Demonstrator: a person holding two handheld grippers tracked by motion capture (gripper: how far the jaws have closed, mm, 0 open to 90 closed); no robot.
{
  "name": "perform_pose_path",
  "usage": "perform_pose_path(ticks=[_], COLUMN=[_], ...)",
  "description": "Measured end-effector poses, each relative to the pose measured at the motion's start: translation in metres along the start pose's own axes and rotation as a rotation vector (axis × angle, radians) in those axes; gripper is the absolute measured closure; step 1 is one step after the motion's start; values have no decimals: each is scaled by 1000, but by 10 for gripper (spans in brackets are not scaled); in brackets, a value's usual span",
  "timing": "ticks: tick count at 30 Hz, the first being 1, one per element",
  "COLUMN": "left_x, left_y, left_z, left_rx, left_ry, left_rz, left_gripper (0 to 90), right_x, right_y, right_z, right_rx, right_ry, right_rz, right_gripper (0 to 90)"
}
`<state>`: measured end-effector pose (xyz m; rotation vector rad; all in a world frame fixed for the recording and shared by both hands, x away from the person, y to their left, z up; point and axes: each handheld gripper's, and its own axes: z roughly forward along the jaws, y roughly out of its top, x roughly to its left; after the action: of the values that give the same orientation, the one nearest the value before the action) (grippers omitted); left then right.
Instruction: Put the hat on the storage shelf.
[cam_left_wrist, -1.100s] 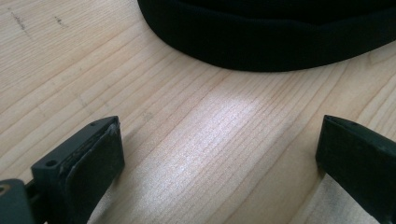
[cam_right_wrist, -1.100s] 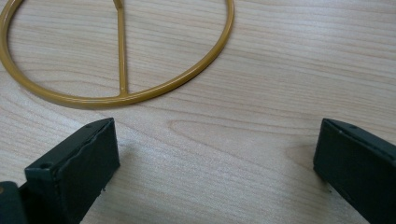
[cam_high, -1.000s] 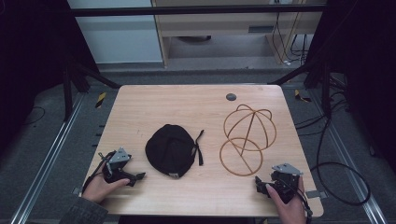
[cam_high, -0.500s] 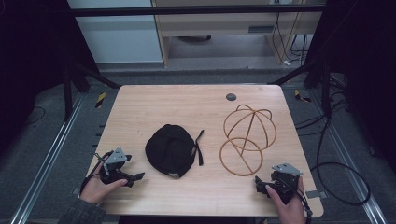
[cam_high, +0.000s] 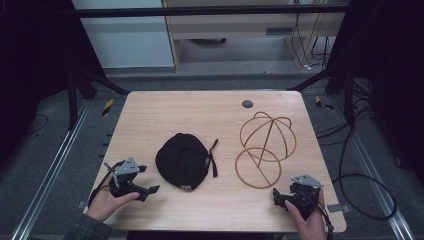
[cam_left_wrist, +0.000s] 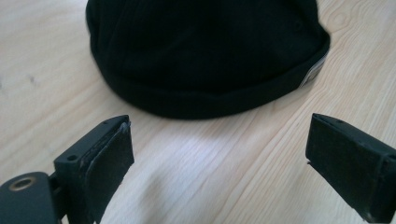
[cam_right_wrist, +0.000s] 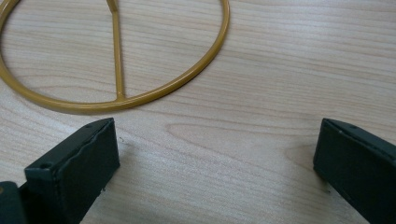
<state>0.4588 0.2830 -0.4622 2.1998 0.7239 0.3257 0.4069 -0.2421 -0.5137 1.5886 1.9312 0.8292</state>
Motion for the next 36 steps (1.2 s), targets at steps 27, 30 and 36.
perform_pose_path(ticks=[27,30,36], left_x=[0,-1,1], left_y=[118,124,133], left_z=[33,37,41], left_rx=[212,226,249], left_ry=[42,36,33], left_rz=[177,183,190], left_gripper=[67,84,131], right_x=[0,0,-2], right_y=[0,0,-1], right_z=[0,-1,-2], right_rx=[0,2,0], right_ry=[-2,3,15], right_rz=[3,-1,-13], right_gripper=[4,4,4])
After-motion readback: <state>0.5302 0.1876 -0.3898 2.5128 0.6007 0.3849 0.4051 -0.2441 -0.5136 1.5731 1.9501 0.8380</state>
